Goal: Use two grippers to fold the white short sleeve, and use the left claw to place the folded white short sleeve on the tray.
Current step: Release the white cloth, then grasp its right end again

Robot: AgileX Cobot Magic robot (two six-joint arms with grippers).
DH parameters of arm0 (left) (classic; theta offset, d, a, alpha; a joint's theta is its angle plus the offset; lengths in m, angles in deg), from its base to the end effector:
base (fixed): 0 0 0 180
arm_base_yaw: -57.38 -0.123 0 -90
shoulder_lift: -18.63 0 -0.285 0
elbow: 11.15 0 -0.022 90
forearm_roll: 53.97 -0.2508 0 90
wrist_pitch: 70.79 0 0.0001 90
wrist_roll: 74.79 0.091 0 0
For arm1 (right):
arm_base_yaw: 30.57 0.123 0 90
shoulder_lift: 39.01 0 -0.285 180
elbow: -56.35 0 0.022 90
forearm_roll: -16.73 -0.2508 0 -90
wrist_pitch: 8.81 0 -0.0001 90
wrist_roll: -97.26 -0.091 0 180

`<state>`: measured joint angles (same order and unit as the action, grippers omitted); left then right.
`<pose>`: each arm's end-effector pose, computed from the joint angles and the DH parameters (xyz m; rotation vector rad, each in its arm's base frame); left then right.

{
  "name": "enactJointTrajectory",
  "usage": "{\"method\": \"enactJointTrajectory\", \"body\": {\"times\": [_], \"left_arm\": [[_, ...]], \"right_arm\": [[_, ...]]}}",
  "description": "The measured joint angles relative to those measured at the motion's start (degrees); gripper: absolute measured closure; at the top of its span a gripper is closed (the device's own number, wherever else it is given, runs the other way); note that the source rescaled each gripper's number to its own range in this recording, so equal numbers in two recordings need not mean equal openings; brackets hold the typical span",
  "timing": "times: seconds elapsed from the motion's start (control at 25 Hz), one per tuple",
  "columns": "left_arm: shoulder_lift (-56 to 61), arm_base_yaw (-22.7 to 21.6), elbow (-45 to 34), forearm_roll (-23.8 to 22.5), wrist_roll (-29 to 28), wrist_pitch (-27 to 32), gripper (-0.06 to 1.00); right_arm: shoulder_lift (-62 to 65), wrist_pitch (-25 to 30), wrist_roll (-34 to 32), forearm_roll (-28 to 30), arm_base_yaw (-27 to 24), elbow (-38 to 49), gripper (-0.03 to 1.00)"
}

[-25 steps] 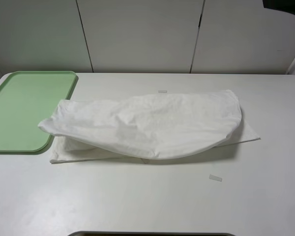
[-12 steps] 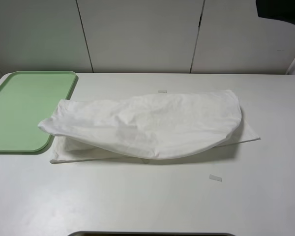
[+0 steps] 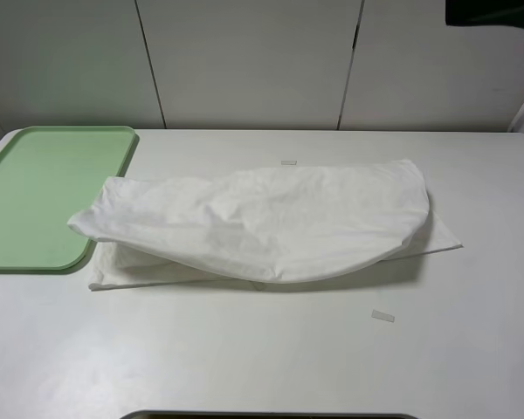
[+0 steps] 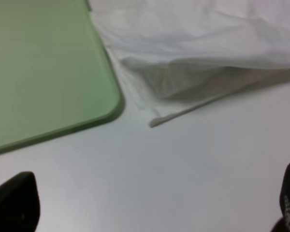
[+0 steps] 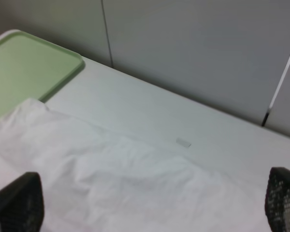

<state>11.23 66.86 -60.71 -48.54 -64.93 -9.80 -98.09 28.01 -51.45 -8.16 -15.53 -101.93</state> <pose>-0.0054 -0.0067 0.2725 0.3494 2.0268 -0.1096 0.1653 0.0682 0.3920 -0.6077 1.9101 0.3018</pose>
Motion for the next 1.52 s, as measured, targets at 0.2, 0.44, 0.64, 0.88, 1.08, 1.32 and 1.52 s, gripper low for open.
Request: {"method": "enactJointTrajectory", "body": {"times": [0.2, 0.44, 0.64, 0.88, 1.08, 1.32, 1.52], "left_arm": [[0.00, -7.99, 0.00, 0.05, -0.06, 0.00, -0.05], [0.00, -10.64, 0.00, 0.05, -0.13, 0.00, -0.05], [0.00, -10.80, 0.00, 0.05, -0.13, 0.00, -0.05], [0.00, -10.80, 0.00, 0.05, -0.15, 0.00, -0.05], [0.00, -10.80, 0.00, 0.05, -0.20, 0.00, -0.05], [0.00, -10.80, 0.00, 0.05, -0.20, 0.00, -0.05], [0.00, -10.80, 0.00, 0.05, -0.20, 0.00, -0.05]], "right_arm": [[0.00, 1.21, -7.16, -0.12, 0.00, 0.00, -0.03], [0.00, 2.52, -8.08, 0.12, 0.00, 0.00, -0.03], [0.00, 6.01, -9.00, 3.97, 0.00, 0.00, -0.03], [-0.82, 10.30, -15.12, 5.75, 0.00, 0.00, -0.03], [-7.77, 17.08, -16.60, 7.38, 0.00, 0.00, -0.03], [-13.80, 18.82, -16.87, 7.79, 0.00, 0.04, -0.03], [-22.01, 17.25, -16.54, 7.60, -1.40, 0.04, -0.03]]}}
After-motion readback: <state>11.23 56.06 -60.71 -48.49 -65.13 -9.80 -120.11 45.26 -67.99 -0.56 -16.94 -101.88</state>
